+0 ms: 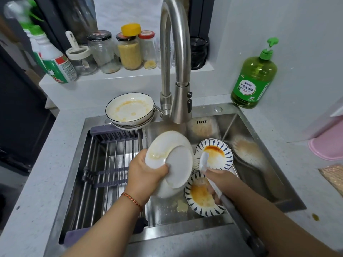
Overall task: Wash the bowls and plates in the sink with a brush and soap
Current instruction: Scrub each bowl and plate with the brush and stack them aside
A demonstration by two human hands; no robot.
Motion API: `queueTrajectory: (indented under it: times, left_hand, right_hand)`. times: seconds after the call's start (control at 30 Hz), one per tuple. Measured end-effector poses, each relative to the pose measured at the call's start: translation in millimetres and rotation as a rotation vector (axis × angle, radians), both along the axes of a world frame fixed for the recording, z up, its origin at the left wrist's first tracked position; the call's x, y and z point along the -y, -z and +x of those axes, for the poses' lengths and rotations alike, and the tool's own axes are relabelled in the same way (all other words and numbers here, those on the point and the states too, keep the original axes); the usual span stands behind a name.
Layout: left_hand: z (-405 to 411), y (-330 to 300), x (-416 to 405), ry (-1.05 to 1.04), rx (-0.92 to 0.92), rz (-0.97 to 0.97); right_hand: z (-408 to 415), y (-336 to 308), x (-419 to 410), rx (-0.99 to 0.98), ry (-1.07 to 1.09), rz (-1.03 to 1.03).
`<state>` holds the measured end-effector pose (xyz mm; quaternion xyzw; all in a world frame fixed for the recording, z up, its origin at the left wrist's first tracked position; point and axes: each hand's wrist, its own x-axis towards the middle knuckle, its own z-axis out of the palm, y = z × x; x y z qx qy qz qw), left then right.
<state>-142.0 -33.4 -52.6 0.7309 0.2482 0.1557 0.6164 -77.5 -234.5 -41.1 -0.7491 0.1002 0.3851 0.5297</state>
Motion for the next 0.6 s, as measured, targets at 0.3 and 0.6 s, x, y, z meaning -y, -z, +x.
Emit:
queueTrajectory:
  times: [0.3,0.6]
  left_hand:
    - [-4,14,22,-0.096,0.096,-0.657]
    - [4,-1,-14,0.33,-0.197,-0.351]
  right_hand:
    - [-10,10,-8,0.103,0.181,0.174]
    - [15,-18,7,0.356,-0.203,-0.016]
